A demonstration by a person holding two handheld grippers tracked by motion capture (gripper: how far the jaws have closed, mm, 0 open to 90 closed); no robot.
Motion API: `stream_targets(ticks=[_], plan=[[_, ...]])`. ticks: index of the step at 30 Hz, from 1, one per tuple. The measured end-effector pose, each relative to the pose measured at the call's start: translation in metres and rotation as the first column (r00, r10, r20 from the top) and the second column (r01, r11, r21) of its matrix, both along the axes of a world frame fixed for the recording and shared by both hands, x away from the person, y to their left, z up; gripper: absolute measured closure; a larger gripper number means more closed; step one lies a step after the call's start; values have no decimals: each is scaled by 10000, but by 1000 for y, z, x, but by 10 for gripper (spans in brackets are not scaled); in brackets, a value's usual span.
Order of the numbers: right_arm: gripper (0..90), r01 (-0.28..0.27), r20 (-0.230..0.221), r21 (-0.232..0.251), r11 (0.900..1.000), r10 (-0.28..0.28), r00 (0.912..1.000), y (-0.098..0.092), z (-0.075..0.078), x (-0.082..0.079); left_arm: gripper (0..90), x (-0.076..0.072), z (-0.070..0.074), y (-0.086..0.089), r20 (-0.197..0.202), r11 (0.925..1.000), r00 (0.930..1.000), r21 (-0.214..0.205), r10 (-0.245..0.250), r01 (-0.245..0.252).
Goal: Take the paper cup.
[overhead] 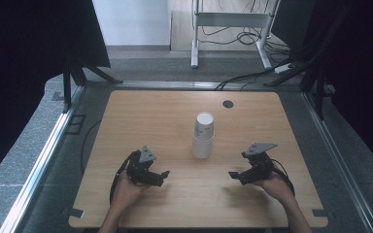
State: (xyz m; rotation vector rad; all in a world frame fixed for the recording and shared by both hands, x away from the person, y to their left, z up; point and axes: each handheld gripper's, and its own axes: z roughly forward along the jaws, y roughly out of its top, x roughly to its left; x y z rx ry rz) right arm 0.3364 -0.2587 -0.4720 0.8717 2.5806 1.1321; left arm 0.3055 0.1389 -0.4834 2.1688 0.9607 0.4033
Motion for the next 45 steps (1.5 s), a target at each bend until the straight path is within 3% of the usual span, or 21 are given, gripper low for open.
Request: stream_targets(ticks=[17,34,45], plan=[[39,-106,-108,82,9999,107,9999,7,14,6,30,15,14,-12,20,9988,9989,-154,-469,469],[46,-349,-121,14,9994,349,9993,18,33,15,0,34,26,-27,-353,9938,9945,-560,-983,963],[47,-482,-158,-2,9988,482,9987,24,45,22,8,46,38,-39,-309,9907,9909,-429,-1308,1294]])
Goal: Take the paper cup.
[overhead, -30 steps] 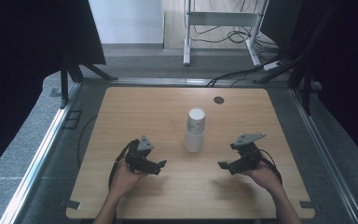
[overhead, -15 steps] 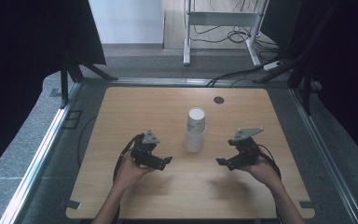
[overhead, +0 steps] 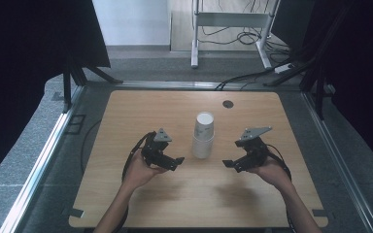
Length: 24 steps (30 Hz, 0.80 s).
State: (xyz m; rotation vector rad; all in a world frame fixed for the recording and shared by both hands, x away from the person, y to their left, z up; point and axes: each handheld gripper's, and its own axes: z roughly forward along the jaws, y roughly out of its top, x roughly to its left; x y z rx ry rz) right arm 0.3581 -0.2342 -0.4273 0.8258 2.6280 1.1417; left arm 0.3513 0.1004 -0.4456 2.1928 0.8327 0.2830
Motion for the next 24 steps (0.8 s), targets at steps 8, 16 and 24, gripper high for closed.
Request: stream_targets(ticks=[8,16,24], plan=[[46,-121,-78,-15,9999,121,9999,5,9,7,16,8,1,-8,106,9994,9995,194,-293,291],[37,-315,-116,25,9995,316,9994,10,17,16,22,15,4,-16,259,9980,9979,201,-598,593],[51,-422,-103,-137,9990,420,9991,16,27,23,35,23,3,-24,251,9964,9962,184,-830,826]])
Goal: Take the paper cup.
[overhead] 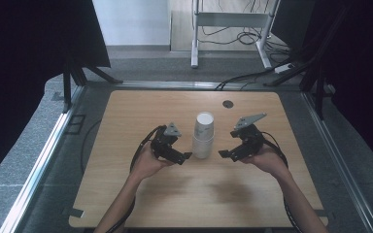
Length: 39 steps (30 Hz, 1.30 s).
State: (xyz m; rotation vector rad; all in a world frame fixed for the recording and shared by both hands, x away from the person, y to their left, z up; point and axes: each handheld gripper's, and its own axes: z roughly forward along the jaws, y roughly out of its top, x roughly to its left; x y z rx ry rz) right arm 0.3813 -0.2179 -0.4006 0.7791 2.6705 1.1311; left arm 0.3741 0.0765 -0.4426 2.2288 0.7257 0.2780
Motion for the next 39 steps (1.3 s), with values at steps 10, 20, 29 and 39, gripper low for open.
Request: stream_targets(ticks=[10,20,29,39], plan=[[79,-7,-72,-123,9999,6,10000,8,10,10,44,10,-2,-10,-33,9998,9998,72,-190,191],[108,-75,-154,-163,9998,72,9999,16,20,20,55,17,1,-21,38,9994,9994,8,-355,355],[125,-145,-234,-139,9998,141,9996,24,24,29,63,24,1,-29,-2,9989,9989,-111,-463,463],[136,-246,-173,-413,9988,239,9996,34,34,38,113,28,1,-34,96,9984,9985,-207,-530,532]])
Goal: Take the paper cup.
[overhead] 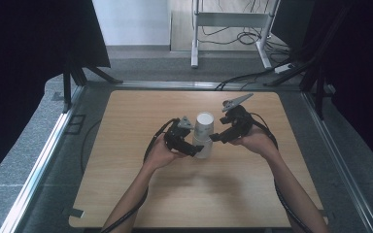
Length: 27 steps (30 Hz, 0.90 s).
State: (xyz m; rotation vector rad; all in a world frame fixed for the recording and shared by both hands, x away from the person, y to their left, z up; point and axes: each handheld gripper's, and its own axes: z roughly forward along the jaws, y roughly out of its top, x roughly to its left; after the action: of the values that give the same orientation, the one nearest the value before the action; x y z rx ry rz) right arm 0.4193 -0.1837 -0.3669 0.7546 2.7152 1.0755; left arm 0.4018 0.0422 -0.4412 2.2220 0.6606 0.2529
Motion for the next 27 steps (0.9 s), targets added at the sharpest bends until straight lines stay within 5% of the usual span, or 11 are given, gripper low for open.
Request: stream_targets(ticks=[11,27], plan=[[143,-237,-142,-878,9959,225,9996,17,15,8,144,1,-1,-4,172,9999,9998,-85,-62,64],[180,-449,-638,-2332,9714,307,9975,45,32,23,154,2,-3,-6,234,9997,9997,-218,-68,73]])
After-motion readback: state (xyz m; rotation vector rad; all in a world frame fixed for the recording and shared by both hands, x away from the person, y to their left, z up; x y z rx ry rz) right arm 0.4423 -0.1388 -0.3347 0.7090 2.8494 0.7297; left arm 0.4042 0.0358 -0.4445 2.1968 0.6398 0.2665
